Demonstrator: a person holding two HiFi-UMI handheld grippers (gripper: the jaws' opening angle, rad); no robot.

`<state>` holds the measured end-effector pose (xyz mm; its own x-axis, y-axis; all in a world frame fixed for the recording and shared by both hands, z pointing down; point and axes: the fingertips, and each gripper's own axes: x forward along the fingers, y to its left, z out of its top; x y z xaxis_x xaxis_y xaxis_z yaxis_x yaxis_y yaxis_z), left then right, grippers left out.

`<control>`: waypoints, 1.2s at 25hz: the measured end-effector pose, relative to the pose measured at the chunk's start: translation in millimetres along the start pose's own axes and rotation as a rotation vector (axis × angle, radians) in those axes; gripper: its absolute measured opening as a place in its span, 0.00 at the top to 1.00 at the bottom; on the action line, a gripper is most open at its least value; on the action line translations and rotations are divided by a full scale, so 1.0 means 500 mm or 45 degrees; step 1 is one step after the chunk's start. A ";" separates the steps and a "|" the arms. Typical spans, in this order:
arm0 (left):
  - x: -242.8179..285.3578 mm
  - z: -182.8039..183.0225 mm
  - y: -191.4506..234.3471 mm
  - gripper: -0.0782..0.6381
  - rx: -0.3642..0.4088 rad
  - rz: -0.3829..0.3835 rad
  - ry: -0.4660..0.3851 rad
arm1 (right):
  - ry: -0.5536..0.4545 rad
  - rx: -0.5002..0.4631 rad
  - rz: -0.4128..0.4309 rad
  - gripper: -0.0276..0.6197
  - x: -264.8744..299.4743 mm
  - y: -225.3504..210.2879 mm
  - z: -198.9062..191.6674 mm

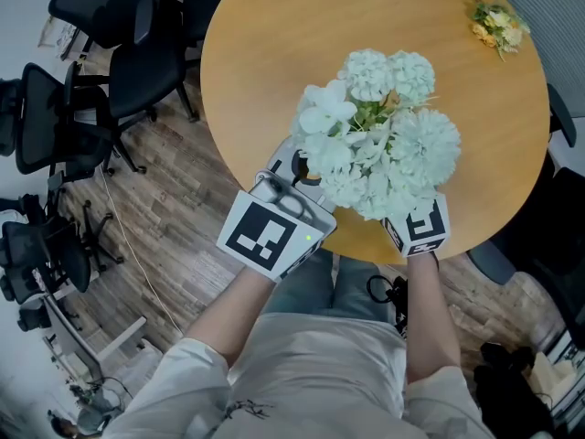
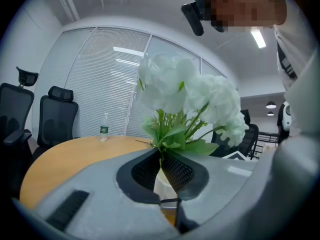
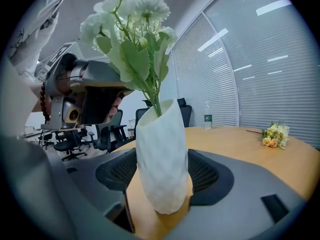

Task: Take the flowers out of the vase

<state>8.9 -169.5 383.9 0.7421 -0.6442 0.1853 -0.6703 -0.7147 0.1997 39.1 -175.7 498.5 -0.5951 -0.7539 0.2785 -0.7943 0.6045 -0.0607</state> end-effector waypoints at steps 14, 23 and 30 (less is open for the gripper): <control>-0.039 0.068 -0.008 0.87 -0.046 -0.026 -0.073 | 0.021 0.003 0.010 0.51 -0.002 0.005 0.000; -0.074 0.112 0.002 0.87 -0.096 -0.017 -0.102 | 0.024 -0.005 0.015 0.51 0.003 0.007 0.002; -0.125 0.148 0.057 0.87 -0.092 0.005 -0.120 | 0.034 0.000 0.011 0.51 0.041 0.031 0.019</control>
<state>-56.3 -170.0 306.9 0.7342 -0.6721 0.0958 -0.6693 -0.6928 0.2685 13.2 -184.2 494.3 -0.5982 -0.7415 0.3038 -0.7892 0.6109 -0.0630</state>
